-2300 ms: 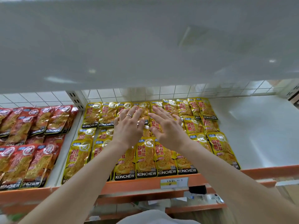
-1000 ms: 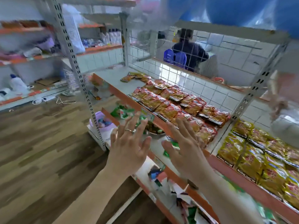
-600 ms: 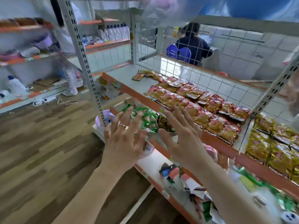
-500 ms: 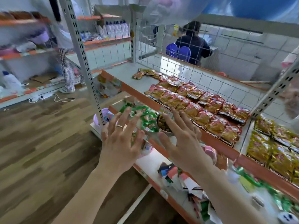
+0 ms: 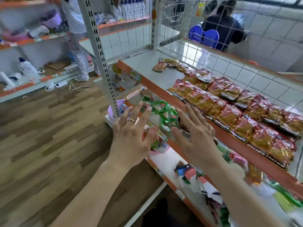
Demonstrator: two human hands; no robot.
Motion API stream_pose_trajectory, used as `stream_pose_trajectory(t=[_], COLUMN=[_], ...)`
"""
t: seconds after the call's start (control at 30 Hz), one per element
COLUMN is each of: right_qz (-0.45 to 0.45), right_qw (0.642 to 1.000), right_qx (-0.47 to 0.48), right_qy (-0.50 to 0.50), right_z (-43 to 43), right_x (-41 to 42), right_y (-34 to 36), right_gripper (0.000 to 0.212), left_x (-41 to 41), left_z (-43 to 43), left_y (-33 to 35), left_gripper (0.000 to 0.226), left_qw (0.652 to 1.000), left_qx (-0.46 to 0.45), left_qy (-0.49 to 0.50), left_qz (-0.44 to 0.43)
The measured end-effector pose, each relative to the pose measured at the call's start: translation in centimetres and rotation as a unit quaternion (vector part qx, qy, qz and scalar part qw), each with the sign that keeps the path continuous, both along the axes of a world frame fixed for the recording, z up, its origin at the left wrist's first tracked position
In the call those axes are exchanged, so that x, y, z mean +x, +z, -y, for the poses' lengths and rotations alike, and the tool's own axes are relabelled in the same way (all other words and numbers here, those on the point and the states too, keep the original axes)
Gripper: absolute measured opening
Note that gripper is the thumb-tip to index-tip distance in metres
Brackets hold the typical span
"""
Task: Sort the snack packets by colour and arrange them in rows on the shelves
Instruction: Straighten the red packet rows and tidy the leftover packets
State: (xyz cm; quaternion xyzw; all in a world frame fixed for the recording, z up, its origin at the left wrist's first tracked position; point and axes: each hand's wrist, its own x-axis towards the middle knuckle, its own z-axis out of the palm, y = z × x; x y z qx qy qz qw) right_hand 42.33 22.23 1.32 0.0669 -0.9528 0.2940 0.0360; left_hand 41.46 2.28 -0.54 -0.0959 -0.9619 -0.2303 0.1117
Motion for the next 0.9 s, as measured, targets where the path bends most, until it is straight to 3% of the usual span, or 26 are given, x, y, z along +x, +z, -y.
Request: stream_pose_trajectory(t=[0.9], right_qz=[-0.011], right_qw=[0.997], right_qx=[0.028], right_qy=[-0.065], right_z=[0.9], right_x=[-22.3], right_y=[0.8], right_gripper=[0.06], left_x=[-26.1], left_z=[-0.3], left_y=[-1.0], left_gripper=[0.065], left_qw=[0.995], left_qx=[0.012], left_qy=[-0.095], left_qz=[0.012])
